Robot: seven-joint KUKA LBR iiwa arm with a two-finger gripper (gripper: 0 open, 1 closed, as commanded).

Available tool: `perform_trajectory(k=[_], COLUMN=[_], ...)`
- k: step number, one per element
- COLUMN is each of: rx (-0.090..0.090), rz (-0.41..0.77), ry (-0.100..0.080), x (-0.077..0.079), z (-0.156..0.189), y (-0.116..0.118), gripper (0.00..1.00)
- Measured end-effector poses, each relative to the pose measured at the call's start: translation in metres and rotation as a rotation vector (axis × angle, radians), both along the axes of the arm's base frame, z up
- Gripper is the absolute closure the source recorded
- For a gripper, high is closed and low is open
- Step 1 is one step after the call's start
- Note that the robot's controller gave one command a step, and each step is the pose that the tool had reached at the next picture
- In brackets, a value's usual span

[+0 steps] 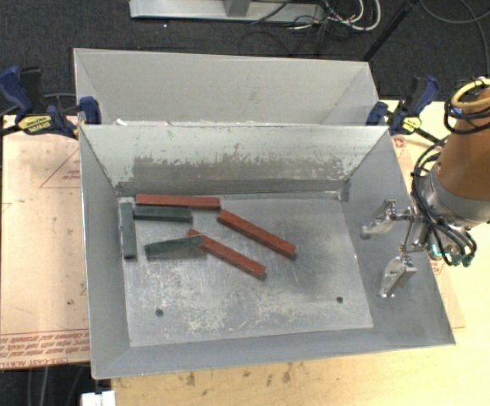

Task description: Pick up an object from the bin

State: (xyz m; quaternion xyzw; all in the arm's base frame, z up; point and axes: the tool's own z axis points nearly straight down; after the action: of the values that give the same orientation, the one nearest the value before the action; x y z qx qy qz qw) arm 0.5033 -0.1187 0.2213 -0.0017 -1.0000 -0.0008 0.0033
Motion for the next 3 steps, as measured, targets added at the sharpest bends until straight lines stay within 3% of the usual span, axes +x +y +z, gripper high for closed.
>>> perform_trajectory(k=[1,2,3], rx=[-0.001,-0.004,0.0], rz=[0.003,0.004,0.12], ry=[-0.007,-0.018,-0.005], x=[0.002,0.049,0.08], z=[0.004,-0.044,-0.071], y=[0.0,0.03,0.061], gripper=[0.0,0.0,0.0])
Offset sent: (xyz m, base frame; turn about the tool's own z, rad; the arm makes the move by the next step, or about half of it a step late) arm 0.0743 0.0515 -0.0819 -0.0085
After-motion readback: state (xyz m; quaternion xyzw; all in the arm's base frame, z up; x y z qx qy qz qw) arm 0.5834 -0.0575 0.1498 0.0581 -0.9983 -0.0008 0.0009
